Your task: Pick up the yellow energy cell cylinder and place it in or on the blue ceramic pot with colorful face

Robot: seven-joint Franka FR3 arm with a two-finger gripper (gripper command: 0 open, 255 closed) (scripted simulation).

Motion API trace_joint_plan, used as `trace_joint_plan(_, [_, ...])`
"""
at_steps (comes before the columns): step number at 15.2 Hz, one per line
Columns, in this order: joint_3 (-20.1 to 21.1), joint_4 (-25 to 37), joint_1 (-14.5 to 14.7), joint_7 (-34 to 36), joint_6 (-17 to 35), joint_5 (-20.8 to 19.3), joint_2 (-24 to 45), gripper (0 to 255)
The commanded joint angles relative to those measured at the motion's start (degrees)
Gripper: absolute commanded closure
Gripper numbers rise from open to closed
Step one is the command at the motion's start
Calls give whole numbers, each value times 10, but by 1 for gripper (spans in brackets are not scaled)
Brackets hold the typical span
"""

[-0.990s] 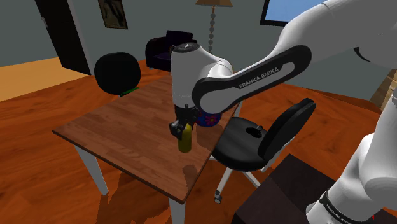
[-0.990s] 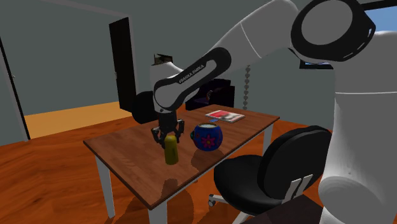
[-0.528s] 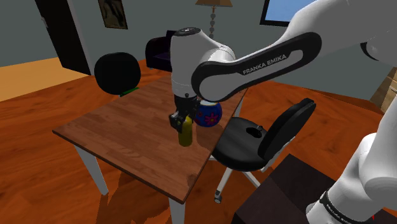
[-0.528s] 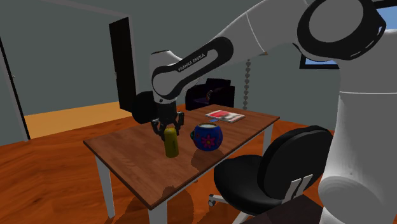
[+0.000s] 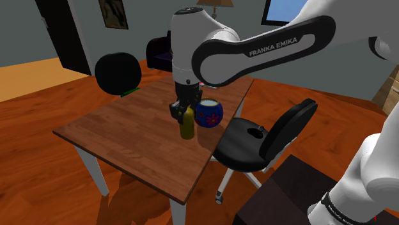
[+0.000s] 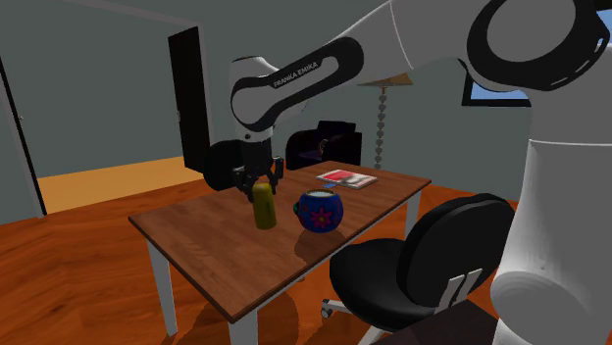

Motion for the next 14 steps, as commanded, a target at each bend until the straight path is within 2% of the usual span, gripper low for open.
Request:
trace_joint_plan(1, [0,13,0,-3,-14,2,-1,255])
trace_joint_plan(14, [2,106,2,-20,-111,10,-7,255])
